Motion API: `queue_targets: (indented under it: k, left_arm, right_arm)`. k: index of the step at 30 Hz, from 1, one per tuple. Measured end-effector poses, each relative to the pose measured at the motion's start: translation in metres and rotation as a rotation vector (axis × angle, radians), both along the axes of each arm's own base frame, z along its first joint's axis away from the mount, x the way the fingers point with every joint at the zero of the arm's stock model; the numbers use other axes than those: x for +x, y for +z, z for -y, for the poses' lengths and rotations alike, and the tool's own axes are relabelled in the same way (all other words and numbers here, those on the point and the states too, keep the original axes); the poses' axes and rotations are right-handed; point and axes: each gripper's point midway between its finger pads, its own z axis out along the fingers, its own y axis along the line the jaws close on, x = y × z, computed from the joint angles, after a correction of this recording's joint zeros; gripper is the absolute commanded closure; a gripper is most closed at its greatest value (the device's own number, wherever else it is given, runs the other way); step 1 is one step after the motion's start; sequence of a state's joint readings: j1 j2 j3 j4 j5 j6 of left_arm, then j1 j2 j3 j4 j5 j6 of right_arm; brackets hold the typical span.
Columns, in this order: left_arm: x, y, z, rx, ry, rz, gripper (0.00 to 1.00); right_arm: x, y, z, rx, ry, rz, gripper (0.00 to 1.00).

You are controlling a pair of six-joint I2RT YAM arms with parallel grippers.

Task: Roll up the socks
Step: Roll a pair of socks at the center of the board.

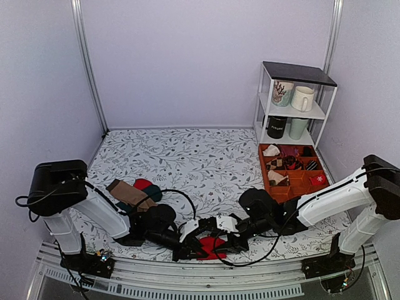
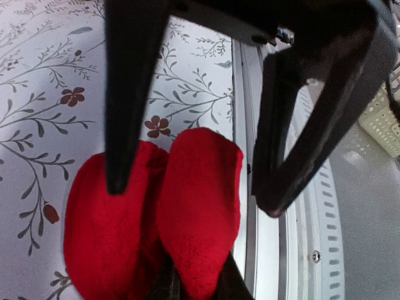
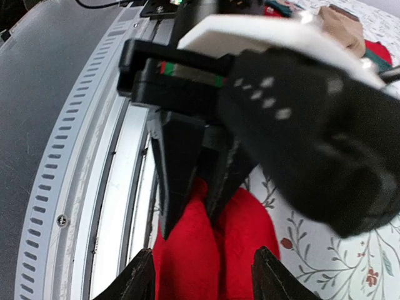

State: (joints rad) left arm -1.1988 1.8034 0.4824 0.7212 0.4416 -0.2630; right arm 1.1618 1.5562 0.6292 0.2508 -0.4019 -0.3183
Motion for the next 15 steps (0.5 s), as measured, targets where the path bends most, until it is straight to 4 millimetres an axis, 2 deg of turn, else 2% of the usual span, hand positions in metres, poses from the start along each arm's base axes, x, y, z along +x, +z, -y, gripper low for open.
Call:
queue_targets:
  k: [4, 9, 15]
  left_arm:
    - [0.0, 0.0, 0.0, -0.003, -0.006, -0.009, 0.97]
    - [0.0, -0.001, 0.001, -0.007, -0.012, -0.015, 0.97]
    - [0.0, -0.001, 0.001, -0.009, -0.015, -0.019, 0.9]
  right_arm:
    - [-0.016, -0.016, -0.002, -0.042, 0.038, -0.018, 0.47]
    - [-0.021, -0.022, -0.002, -0.063, 0.033, -0.041, 0.62]
    - [-0.019, -0.031, -0.004, -0.09, 0.002, -0.076, 0.8]
